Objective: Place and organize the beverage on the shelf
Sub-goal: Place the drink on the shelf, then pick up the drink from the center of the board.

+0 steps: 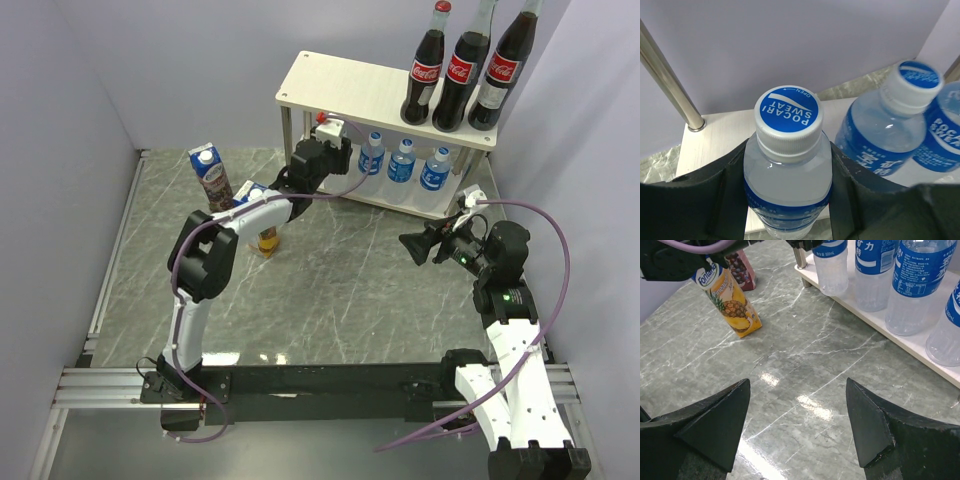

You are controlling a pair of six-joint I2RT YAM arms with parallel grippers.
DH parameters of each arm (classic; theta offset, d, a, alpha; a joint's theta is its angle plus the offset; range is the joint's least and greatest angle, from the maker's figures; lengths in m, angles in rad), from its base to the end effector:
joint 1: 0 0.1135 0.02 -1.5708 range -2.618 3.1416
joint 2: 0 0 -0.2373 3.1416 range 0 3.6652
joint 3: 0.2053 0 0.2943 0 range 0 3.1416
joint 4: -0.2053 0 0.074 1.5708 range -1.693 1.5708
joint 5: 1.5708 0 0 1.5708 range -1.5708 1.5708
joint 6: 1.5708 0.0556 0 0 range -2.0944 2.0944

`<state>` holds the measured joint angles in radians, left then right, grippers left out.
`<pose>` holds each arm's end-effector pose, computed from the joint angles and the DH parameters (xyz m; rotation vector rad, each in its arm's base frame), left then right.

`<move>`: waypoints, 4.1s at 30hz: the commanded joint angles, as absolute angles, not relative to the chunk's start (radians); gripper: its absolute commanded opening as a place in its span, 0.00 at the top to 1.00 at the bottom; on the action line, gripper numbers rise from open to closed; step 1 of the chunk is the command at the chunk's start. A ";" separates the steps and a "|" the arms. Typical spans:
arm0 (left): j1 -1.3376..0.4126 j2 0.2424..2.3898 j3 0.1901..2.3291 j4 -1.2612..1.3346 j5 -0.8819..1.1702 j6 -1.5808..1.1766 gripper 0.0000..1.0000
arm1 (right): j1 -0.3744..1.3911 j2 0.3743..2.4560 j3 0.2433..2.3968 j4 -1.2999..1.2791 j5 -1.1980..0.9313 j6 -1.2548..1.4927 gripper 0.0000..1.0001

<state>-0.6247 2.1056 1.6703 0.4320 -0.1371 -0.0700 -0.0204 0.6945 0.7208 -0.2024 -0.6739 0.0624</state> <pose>0.4559 -0.3194 0.2501 0.3301 1.5562 -0.4360 0.2404 0.0298 0.3123 -0.4222 1.6956 0.6167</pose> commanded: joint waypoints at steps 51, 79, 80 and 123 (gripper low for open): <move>-0.609 2.053 1.706 0.672 -0.141 -0.069 0.19 | -0.026 0.683 0.762 -0.166 -0.677 0.055 0.17; -0.630 1.151 1.020 0.214 -0.110 -0.228 0.00 | -0.025 0.726 0.784 -0.298 -0.954 -0.202 0.16; -0.630 1.120 1.000 0.180 -0.159 -0.274 0.01 | -0.026 0.726 0.784 -0.296 -0.957 -0.202 0.16; -0.758 1.790 1.331 -0.708 -1.092 -1.352 0.00 | -0.021 0.727 0.770 -0.275 -0.985 -0.179 0.17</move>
<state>-0.7589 1.6783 1.1900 -0.3820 -0.9657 -1.0409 -0.0204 0.7307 0.7372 -0.2996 -0.9710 -0.1772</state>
